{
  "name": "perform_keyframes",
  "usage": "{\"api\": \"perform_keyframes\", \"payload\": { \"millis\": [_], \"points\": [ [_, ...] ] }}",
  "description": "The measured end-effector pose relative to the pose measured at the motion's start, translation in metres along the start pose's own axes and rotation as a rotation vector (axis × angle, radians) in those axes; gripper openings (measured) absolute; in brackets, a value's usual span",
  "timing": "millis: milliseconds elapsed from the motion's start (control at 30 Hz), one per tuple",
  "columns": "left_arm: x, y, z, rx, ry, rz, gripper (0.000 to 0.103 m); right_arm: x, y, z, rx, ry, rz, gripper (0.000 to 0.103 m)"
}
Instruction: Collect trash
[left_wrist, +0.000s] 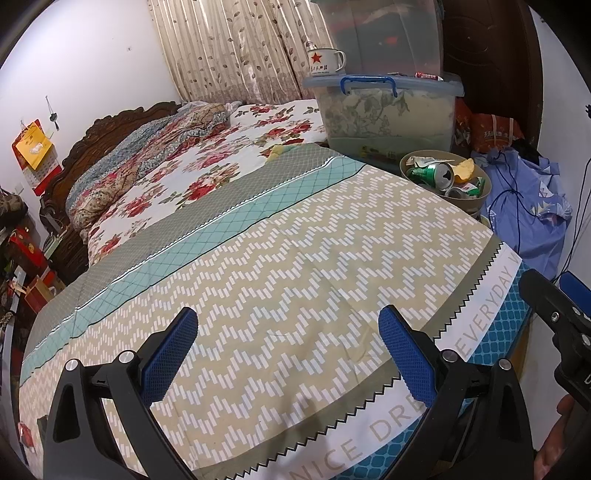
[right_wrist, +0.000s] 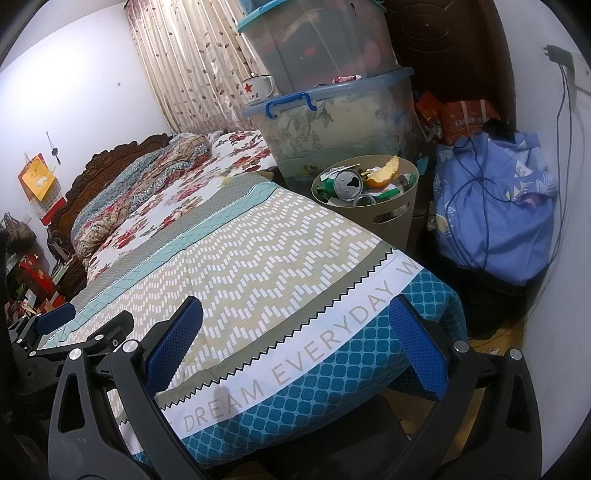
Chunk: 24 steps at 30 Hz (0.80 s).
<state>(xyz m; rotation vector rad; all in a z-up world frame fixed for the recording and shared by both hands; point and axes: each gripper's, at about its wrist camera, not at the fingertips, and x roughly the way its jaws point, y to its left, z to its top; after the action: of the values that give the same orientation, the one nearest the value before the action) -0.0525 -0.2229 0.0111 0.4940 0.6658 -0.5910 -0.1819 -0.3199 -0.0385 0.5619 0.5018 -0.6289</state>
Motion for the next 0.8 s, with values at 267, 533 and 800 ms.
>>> {"api": "perform_keyframes", "payload": {
  "millis": [267,533,800],
  "points": [
    [0.0,0.0,0.0,0.002,-0.001,-0.003,0.094,-0.001,0.002,0.0,0.001,-0.008,0.001,0.1],
    [-0.003,-0.001,-0.001,0.013,-0.014,-0.01,0.094,-0.005,0.009,0.0,0.016,-0.025,0.005,0.1],
    [-0.004,-0.003,-0.001,0.029,-0.005,-0.019,0.094,-0.011,0.005,0.001,0.016,-0.045,0.009,0.1]
  ]
}}
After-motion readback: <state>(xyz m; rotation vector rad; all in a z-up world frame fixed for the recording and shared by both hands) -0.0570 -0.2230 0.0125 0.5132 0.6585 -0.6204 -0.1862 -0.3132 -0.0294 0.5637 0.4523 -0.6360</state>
